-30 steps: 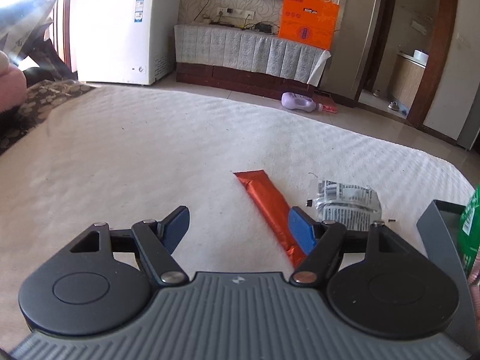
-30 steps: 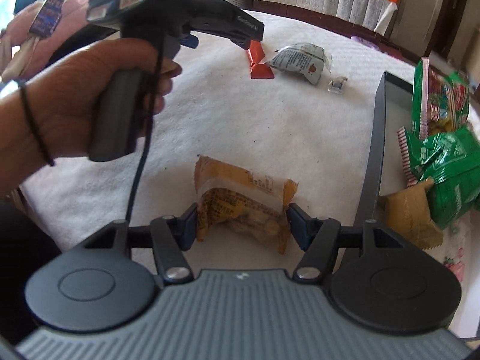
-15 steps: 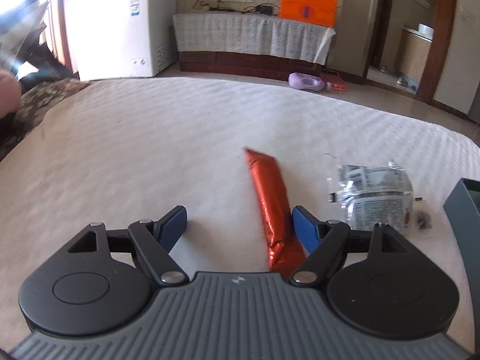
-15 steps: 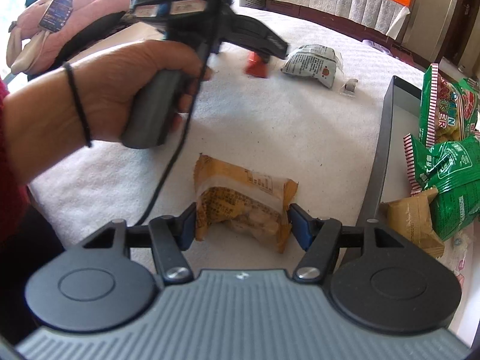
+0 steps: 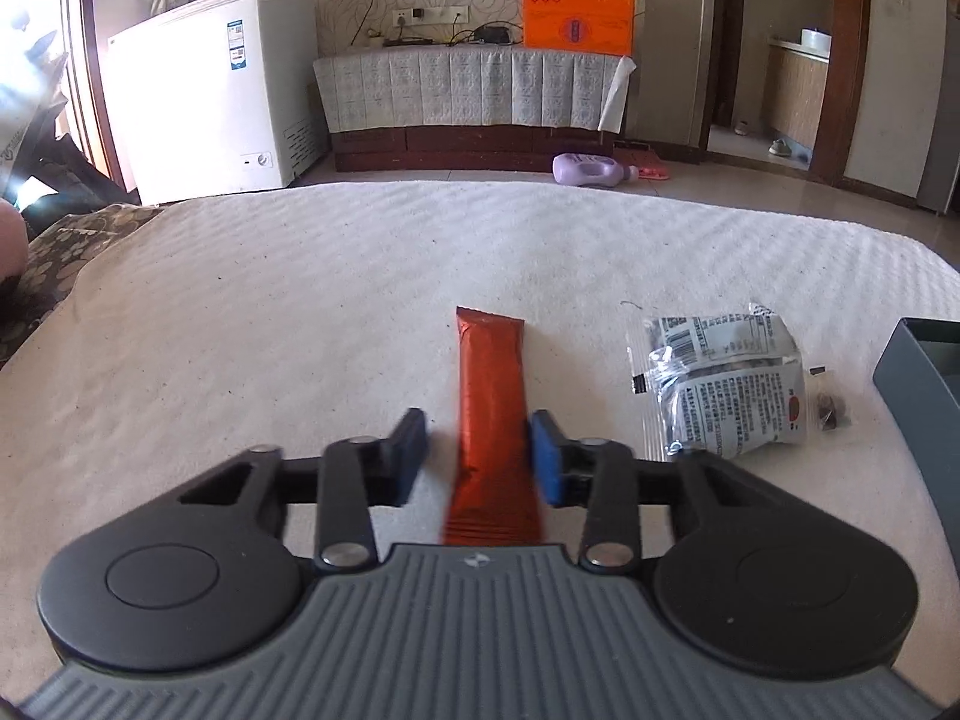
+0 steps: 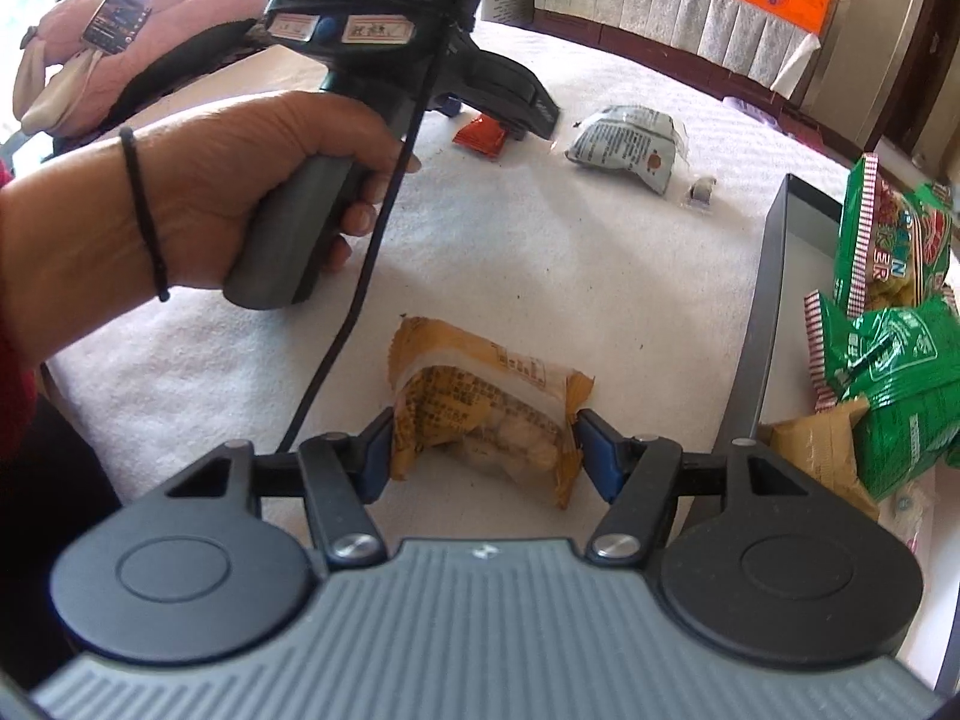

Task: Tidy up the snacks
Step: 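Close left tool on orange stick snack while right tool lifts pastry bag, then carry orange stick with left tool while right tool carries pastry bag to tray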

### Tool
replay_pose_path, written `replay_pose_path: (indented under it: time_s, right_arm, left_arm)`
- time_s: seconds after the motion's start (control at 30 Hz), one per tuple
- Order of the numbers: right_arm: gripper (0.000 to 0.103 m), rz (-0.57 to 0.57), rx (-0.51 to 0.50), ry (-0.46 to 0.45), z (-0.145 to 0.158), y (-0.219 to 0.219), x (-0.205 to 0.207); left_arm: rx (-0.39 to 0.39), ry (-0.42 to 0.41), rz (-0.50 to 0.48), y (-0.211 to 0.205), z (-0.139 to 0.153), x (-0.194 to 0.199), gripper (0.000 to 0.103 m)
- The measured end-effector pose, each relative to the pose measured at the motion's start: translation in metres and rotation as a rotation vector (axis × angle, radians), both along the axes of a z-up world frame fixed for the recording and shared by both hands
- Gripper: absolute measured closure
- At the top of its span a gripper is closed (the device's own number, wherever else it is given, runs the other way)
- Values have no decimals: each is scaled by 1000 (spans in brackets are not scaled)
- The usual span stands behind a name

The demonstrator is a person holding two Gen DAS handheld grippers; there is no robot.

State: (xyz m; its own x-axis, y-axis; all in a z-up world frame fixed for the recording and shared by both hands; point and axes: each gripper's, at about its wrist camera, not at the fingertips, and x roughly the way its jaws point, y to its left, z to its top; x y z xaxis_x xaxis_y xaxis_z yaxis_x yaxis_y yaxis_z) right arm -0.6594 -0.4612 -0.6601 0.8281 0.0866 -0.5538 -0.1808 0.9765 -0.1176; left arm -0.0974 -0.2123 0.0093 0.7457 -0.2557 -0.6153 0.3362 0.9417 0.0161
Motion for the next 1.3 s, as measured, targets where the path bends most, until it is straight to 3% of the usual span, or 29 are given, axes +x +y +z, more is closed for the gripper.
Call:
replay_pose_path:
  time_s: [0.07,0.3,0.7,1.3]
  right_arm:
    - [40,-3,7,-5,1,-1,0]
    - [41,-21,52,-39,8,-4,-5]
    - [41,-76,124,-138,31,-21,-29]
    - [41,-179,217,-215,27,-61,-85]
  left_arm:
    - [-9,2,-11,4,1,-2,79]
    - [-90,50,-4,26,8,-11,80]
    - [-113,-10,11,52,39,-55,80]
    - [-107,-94,-149,12,76,-162,80]
